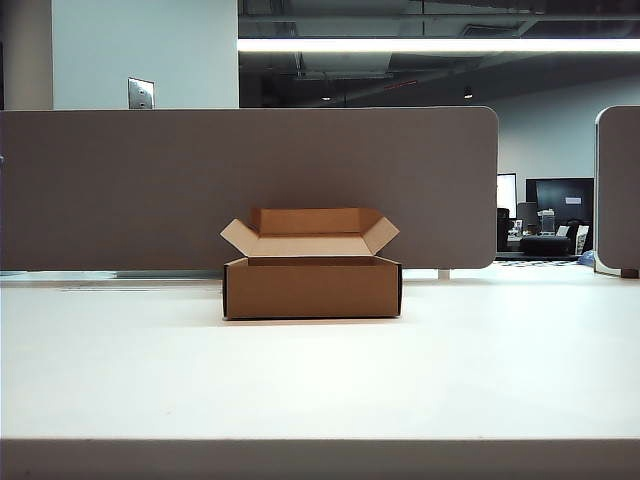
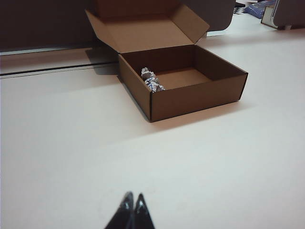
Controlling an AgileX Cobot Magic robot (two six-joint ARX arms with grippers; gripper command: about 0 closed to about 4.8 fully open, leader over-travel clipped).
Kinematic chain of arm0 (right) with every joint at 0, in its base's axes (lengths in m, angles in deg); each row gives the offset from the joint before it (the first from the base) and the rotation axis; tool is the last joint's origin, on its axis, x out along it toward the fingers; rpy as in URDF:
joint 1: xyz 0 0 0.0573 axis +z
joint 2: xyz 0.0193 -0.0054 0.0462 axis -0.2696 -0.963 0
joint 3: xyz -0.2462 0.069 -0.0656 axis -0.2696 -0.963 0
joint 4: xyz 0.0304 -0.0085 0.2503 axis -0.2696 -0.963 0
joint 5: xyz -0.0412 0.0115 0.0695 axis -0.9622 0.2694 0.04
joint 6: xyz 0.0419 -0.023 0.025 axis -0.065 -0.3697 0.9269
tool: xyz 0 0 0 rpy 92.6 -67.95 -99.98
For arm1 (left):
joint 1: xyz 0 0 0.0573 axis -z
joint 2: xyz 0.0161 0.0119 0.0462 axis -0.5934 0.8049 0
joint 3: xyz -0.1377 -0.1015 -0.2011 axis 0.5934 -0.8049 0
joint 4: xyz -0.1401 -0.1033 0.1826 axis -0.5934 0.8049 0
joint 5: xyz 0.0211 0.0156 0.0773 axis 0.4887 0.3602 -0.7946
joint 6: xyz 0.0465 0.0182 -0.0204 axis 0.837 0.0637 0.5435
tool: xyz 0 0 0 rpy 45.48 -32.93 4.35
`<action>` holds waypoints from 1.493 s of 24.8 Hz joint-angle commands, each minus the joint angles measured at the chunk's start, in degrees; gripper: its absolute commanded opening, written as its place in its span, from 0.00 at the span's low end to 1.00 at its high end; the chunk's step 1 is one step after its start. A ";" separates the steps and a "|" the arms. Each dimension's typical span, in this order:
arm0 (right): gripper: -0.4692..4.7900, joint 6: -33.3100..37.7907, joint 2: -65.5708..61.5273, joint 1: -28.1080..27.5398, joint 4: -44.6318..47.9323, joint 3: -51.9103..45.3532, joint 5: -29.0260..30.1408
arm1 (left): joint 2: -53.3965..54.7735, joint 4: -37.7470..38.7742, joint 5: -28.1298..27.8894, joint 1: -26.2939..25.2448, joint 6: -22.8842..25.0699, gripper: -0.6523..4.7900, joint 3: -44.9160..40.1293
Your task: Pick up all the paper balls on the table and put them in the paper box.
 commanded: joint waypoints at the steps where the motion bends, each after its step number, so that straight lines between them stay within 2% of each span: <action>1: 0.08 -1.38 0.00 0.02 -0.37 -0.11 0.26 | -1.09 1.40 0.07 -0.09 -0.44 0.11 -0.04; 6: 0.08 -3.74 0.07 0.00 0.26 -0.96 2.64 | -5.77 6.51 -1.25 -0.09 -0.57 0.11 -1.62; 15: 0.08 -4.33 0.02 0.02 2.16 -4.33 2.56 | -13.03 11.67 -2.67 -0.09 -0.81 0.11 -2.99; 22: 0.08 -4.28 0.22 0.04 3.61 -4.33 2.58 | -13.07 11.58 -0.68 -0.09 -2.27 0.11 -4.68; 34: 0.08 -3.80 0.42 0.04 7.82 -4.33 2.56 | -13.07 12.55 0.04 -0.09 -1.03 0.11 -4.96; 37: 0.08 -3.82 0.42 0.04 7.78 -4.33 2.56 | -13.07 10.54 -0.63 -0.09 -0.61 0.11 -5.44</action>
